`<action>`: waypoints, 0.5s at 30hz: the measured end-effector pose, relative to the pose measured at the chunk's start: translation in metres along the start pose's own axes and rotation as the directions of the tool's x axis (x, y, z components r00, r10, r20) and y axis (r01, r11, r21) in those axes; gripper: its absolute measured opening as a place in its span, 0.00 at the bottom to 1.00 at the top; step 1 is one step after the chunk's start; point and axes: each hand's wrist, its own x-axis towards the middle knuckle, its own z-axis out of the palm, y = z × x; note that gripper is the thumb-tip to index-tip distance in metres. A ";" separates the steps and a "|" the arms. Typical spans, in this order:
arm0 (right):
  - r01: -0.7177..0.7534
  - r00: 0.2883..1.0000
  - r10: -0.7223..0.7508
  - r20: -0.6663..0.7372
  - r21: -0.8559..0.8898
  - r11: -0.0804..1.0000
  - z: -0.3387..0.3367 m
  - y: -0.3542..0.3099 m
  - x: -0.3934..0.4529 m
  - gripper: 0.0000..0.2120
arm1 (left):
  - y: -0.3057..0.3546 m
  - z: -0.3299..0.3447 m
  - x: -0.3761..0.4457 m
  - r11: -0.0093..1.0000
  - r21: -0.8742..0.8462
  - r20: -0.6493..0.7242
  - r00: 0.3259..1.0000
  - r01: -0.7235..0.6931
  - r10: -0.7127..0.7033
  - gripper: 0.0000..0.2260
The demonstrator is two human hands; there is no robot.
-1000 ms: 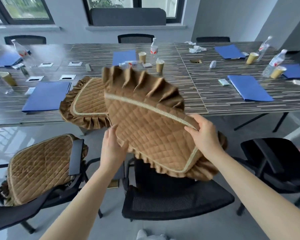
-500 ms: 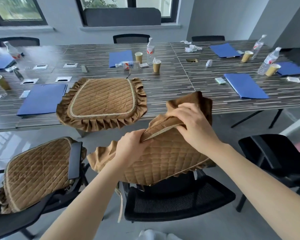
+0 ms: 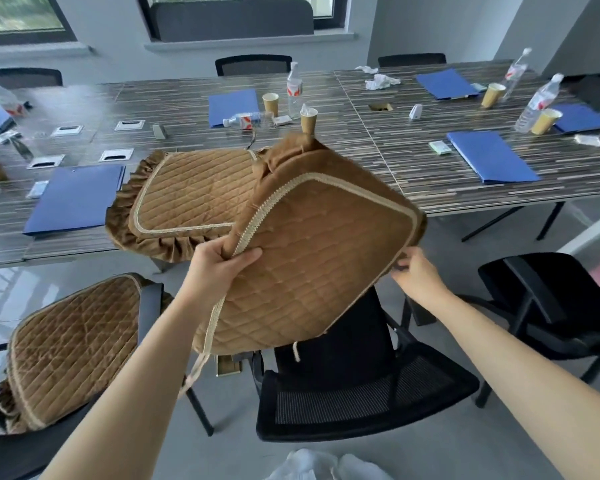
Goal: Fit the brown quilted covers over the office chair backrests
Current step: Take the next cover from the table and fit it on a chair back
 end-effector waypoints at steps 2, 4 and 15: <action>-0.134 0.991 0.134 0.016 0.085 0.987 -0.002 0.009 0.009 0.22 | 0.005 -0.007 0.002 0.996 -0.089 -0.030 0.999 0.020 -0.023 0.05; -0.262 0.965 0.262 0.032 0.233 0.937 -0.008 0.020 0.020 0.20 | 0.007 -0.014 0.005 0.988 -0.151 -0.053 0.998 0.030 -0.038 0.08; -0.225 0.971 0.234 0.057 0.563 0.795 -0.059 0.048 0.090 0.32 | 0.005 0.026 0.050 0.994 -0.091 -0.153 0.985 0.068 -0.081 0.09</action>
